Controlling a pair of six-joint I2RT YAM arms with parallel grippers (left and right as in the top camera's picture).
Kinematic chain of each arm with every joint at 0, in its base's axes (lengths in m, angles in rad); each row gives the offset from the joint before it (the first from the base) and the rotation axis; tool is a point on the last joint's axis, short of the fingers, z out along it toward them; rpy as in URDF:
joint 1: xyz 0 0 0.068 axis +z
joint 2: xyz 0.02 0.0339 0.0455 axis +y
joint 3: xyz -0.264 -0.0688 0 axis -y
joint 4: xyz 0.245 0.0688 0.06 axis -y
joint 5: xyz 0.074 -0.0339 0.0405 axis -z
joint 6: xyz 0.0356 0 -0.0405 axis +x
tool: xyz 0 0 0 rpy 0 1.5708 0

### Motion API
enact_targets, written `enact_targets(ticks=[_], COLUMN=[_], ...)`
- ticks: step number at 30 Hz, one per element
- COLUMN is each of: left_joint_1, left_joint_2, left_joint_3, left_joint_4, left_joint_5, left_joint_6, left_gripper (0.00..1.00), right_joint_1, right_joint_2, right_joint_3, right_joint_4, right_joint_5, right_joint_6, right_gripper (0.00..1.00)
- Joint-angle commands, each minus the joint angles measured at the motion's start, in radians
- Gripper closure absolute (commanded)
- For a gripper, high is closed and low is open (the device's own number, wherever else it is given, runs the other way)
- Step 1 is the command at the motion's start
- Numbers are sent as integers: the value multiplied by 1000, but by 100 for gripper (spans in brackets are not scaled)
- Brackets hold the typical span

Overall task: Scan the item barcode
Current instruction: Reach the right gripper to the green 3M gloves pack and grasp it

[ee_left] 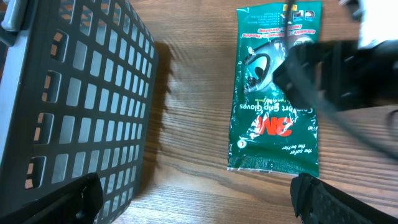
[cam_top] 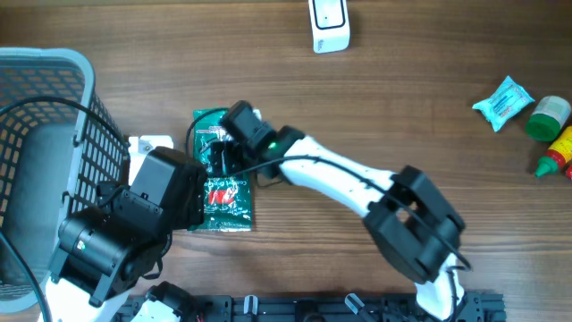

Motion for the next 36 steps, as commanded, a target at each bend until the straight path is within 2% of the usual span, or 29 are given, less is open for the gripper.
enact_targets(ticks=[1,3,4,5,6,7,8,9,14,18,21,24,27,28,29,30,31,32,36], left_joint_1=[8,8,8,8,8,8,8,8,8,8,8,8,8,8,8,8,8,8,8], left_joint_2=[-1,-1,-1,-1,-1,-1,-1,-1,-1,-1,-1,-1,-1,-1,-1,-1,-1,-1,-1], left_joint_3=[-3,-3,-3,-3,-3,-3,-3,-3,-3,-3,-3,-3,-3,-3,-3,-3,-3,-3,-3], left_joint_4=[0,0,0,0,0,0,0,0,0,0,0,0,0,0,0,0,0,0,0], left_joint_5=[2,1,2,2,2,2,2,2,2,2,2,2,2,2,2,2,2,2,2], left_joint_6=[-17,-16,-17,-17,-17,-17,-17,-17,-17,-17,-17,-17,-17,-17,-17,-17,-17,-17,-17], left_gripper=[0,0,0,0,0,0,0,0,0,0,0,0,0,0,0,0,0,0,0], right_joint_1=[16,16,16,16,17,17,17,17,-8,-101,-180,-243,-280,-290,-294,-297,-296,-296,-296], right_joint_2=[82,111,115,115,115,115,115,115,105,28,-54,-129,-168,-183,-194,-206,-219,-231,-235], right_joint_3=[-11,-11,-11,-11,-11,-11,-11,-11,-11,-10,-10,-10,-10,-10,-7,-2,2,2,2], right_joint_4=[14,11,11,6,7,7,3,0,-52,-235,-415,-560,-615,-610,-608,-608,-603,-593,-521], right_joint_5=[82,77,70,62,53,52,53,54,76,133,294,473,530,523,518,515,515,513,395], right_joint_6=[22,28,28,28,28,29,29,29,34,72,56,-75,-102,-135,-156,-167,-166,-165,-157], right_gripper=[1,5,20,42,59,67,85,95,95,96,95,96,95,83,48,23,8,1,0])
